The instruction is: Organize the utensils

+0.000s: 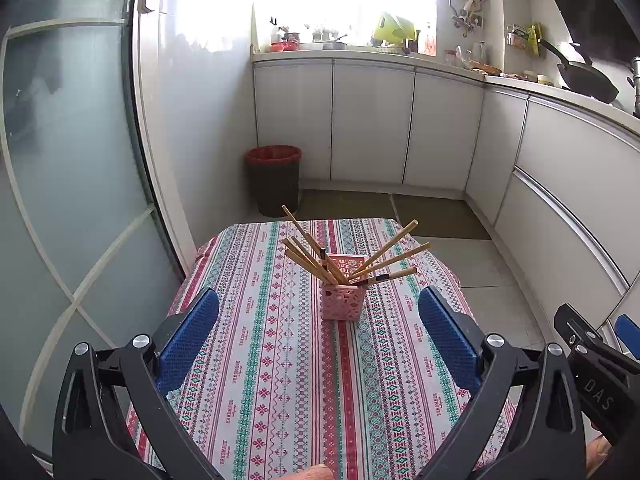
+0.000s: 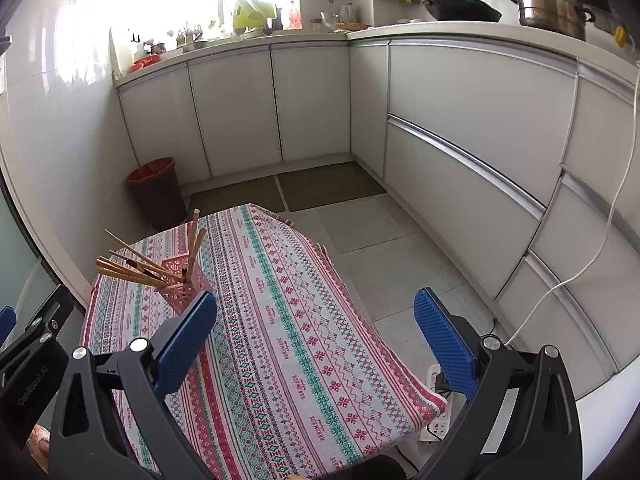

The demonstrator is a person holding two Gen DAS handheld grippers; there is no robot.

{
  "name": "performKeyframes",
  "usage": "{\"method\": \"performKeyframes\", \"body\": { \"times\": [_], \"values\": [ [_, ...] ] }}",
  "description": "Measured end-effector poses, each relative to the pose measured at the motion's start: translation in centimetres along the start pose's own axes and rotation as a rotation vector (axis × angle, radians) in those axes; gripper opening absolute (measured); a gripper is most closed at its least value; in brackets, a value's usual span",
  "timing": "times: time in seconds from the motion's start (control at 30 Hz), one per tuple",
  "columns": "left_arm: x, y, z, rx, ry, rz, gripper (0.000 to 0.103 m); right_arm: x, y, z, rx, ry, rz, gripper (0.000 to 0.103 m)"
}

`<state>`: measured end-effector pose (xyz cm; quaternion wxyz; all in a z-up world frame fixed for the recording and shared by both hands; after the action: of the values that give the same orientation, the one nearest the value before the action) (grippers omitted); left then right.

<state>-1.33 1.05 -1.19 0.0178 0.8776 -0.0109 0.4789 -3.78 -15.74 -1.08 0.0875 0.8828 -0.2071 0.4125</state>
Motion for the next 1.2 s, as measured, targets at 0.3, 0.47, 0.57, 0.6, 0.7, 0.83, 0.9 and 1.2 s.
{"method": "performKeyframes", "body": {
  "times": [0.3,0.47,0.57,0.6,0.7,0.83,0.9,1.2],
  "values": [
    [-0.02,-0.10,0.18,0.004,-0.003,-0.004,0.096,-0.25,-0.18,0.05,0.004,-0.007,0.000,0.096],
    [-0.13,-0.03,0.30,0.007,-0.007,-0.003,0.096,-0.34,-0.28,0.05,0.006,-0.010,-0.003,0.096],
    [-0.16,0.04,0.34,0.005,-0.007,-0.001,0.096,-0.33,-0.32,0.05,0.005,-0.009,-0.002,0.096],
    [-0.17,0.00,0.33,0.005,-0.007,-0.001,0.096,-0.35,-0.34,0.04,0.006,-0.010,-0.003,0.096],
    [-0.17,0.03,0.34,0.004,-0.008,-0.002,0.096,-0.30,-0.34,0.09,0.007,-0.011,-0.003,0.096],
    [-0.13,0.09,0.38,0.006,-0.008,-0.003,0.096,-0.47,-0.48,0.16,0.012,-0.016,-0.005,0.096],
    [-0.17,0.09,0.41,0.005,-0.008,-0.005,0.096,-0.56,-0.55,0.23,0.013,-0.020,-0.007,0.096],
    [-0.26,-0.15,0.38,0.013,-0.003,0.000,0.096,-0.65,-0.53,0.32,0.016,-0.021,-0.009,0.096]
  ]
}}
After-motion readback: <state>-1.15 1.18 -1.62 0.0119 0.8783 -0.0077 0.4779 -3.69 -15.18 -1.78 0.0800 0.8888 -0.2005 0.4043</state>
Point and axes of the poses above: each gripper's, at about its wrist camera, not at the fingertips, and z roughly the way its jaws point, y to its right, x to its top, the point moved 8 cm from there along z, roughly the way its jaws point, and after that the axes turned 4 degrees about -x, right-handed, at the moved point
